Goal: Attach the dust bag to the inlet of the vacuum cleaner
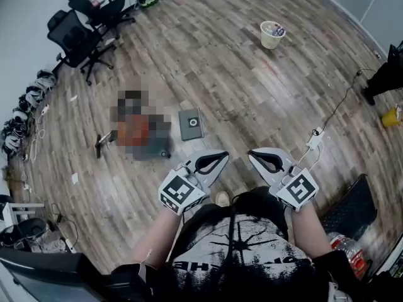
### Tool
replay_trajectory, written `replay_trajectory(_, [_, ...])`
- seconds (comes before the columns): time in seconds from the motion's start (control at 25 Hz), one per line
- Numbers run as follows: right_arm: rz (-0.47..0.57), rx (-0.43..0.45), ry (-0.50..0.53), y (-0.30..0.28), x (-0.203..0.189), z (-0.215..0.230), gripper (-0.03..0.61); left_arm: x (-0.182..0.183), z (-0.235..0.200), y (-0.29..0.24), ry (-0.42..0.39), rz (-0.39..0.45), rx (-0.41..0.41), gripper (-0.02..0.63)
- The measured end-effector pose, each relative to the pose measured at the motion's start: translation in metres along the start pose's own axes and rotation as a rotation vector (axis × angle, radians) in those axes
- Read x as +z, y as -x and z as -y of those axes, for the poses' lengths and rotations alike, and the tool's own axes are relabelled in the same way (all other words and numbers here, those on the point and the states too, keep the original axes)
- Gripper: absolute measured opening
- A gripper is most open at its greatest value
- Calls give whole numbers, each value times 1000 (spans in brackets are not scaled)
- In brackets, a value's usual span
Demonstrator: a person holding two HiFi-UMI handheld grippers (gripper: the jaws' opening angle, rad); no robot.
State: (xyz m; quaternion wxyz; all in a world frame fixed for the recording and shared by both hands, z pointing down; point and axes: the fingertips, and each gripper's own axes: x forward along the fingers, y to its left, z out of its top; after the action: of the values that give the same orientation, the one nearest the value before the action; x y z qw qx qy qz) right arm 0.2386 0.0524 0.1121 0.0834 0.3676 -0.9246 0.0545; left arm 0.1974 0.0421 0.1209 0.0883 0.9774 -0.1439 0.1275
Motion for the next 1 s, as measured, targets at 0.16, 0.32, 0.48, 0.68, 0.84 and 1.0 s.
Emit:
replay_trajectory(0.16, [18,-13,17,2,-6,41,4,5,-20,-33,2,-6,-10,-3])
replay_trajectory(0.32, [-1,31,31,-12,-6,99,4,20,-58,-76,14,6,38,-3])
replay_trajectory(0.48, [18,141,70,-24,4,155,5,42,-93,-121,70,52,126,-3])
replay_trajectory(0.68, [6,312,87,-30,-5,206,3,66,-130,-172,99,65,235,-3])
replay_trajectory(0.84, [2,406,48,-40,-8,225,3,67,-147,-184,127,70,348,-3])
replay_trajectory(1.0, [14,514,104,-59,-7,235,5,66,-161,-182,155,62,442,-3])
